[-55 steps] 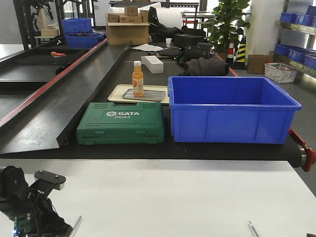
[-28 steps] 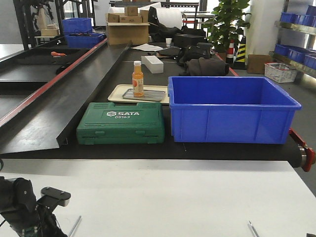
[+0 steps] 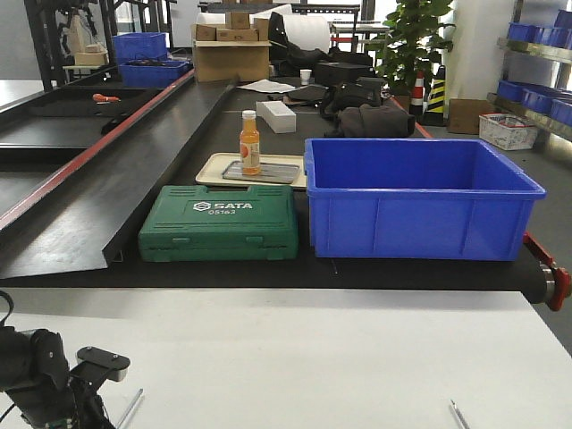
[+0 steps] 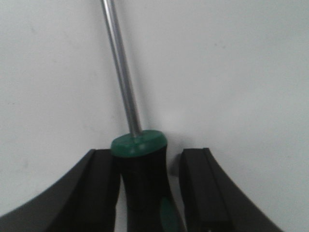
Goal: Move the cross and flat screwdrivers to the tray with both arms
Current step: 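Align left and right grippers over the screwdriver handles, then close both grippers on the screwdriver handles and lift them upright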
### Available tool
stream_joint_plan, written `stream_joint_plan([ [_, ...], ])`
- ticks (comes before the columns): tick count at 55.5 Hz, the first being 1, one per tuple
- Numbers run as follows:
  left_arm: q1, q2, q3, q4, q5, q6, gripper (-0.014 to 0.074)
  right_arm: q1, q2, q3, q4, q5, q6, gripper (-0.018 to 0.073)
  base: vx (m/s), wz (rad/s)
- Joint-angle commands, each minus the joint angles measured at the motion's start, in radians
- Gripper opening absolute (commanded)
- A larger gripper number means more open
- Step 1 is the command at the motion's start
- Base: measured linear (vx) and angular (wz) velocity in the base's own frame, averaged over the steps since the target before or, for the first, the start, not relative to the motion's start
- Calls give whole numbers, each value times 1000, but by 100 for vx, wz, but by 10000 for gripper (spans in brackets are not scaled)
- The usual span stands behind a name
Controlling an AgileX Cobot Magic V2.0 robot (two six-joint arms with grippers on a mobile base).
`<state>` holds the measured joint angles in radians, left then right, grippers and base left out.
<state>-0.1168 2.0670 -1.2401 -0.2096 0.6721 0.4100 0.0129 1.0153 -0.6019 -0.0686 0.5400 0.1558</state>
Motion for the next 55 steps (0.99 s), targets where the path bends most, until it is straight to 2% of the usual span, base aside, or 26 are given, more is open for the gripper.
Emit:
stream_joint_plan([
  [1, -4, -31, -14, -33, 17, -17, 315, -5, 101, -98, -32, -22, -9, 436, 0, 0],
  [8, -4, -31, -14, -33, 27, -42, 157, -5, 247, -198, -32, -21, -25, 436, 0, 0],
  [16, -4, -31, -14, -33, 33, -42, -9, -5, 399, -297, -32, -18, -107, 436, 0, 0],
  [21, -4, -31, -14, -36, 32, -42, -8, -5, 488, -353, -32, -7, -156, 436, 0, 0],
  [37, -4, -31, -14, -97, 25, -42, -6, -5, 738, -483, -32, 26, -175, 436, 0, 0],
  [55, -4, -31, -14, -110, 3, -42, -6, -5, 863, -505, -23, 24, -240, 436, 0, 0],
])
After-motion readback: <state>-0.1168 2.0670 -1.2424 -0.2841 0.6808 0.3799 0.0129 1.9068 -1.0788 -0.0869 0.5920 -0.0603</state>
